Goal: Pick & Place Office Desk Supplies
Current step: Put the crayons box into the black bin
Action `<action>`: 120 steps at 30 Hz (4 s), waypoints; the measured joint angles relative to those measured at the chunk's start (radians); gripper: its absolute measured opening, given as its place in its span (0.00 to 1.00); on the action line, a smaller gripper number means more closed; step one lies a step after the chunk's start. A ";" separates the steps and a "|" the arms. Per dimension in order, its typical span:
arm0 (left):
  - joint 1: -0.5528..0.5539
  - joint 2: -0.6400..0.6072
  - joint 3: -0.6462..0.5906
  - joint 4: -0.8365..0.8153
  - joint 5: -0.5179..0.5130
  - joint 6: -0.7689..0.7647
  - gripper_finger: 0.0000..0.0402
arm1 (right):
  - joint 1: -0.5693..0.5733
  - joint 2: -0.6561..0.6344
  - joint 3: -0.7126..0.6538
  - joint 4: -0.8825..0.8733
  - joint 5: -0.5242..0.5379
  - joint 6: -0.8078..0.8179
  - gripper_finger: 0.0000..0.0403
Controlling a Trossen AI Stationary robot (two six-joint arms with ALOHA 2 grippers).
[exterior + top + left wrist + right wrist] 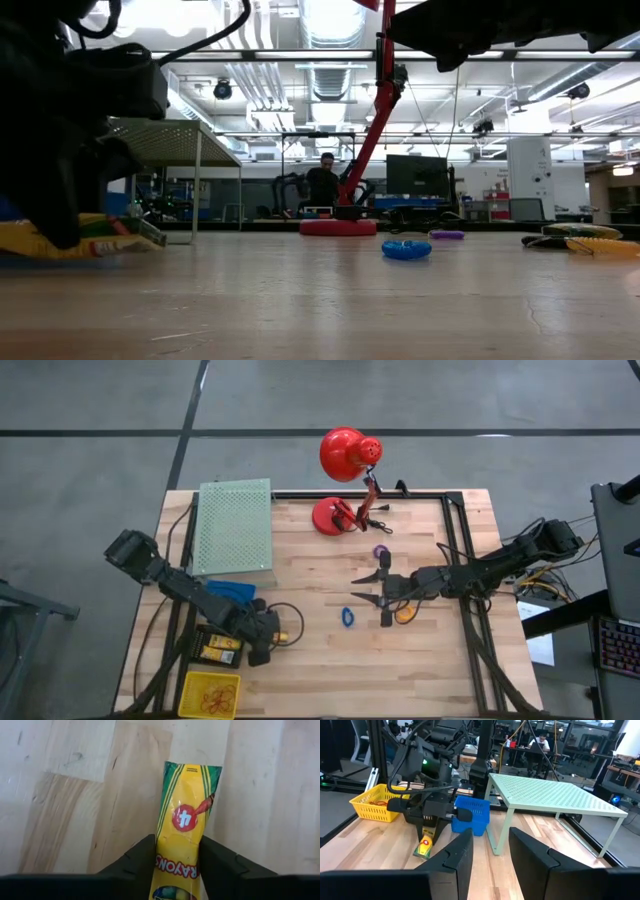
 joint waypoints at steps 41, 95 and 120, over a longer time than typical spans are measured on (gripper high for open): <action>-0.225 -0.101 0.300 -0.777 0.054 -0.725 0.31 | 0.000 0.000 0.000 0.000 0.000 0.000 0.30; -0.365 -0.276 0.118 -0.572 -0.114 -0.886 0.57 | 0.000 0.000 0.000 0.000 0.000 -0.004 0.29; -0.031 -0.325 0.110 0.020 -0.455 0.374 0.57 | 0.000 0.000 0.000 0.000 0.000 -0.003 0.31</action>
